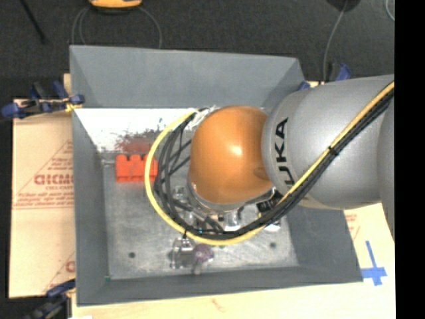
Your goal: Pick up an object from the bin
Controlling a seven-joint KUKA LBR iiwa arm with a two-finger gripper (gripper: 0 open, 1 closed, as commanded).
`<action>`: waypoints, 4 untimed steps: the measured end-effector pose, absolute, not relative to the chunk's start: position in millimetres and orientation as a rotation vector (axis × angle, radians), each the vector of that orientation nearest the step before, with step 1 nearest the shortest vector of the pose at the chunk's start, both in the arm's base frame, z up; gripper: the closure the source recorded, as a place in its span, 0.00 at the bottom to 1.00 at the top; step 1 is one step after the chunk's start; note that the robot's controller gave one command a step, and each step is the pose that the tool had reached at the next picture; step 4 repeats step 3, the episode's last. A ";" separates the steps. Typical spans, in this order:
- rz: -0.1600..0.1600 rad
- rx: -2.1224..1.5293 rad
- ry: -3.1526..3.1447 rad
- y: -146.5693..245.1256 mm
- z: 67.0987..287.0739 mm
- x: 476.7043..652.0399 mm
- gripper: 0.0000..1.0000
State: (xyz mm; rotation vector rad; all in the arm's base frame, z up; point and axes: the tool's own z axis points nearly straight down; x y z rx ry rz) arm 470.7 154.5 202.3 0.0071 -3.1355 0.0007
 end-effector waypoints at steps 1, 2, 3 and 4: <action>0.003 0.055 -3.136 107.8 88.8 486.4 0.00; -0.002 0.053 -3.142 110.2 93.1 487.8 1.00; -0.003 0.041 -3.153 113.8 231.0 494.1 1.00; -0.003 0.041 -3.153 113.8 231.0 494.1 1.00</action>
Offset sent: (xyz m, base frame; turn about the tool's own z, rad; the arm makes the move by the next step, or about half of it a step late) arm 0.0164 -0.0439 -0.1092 -0.0337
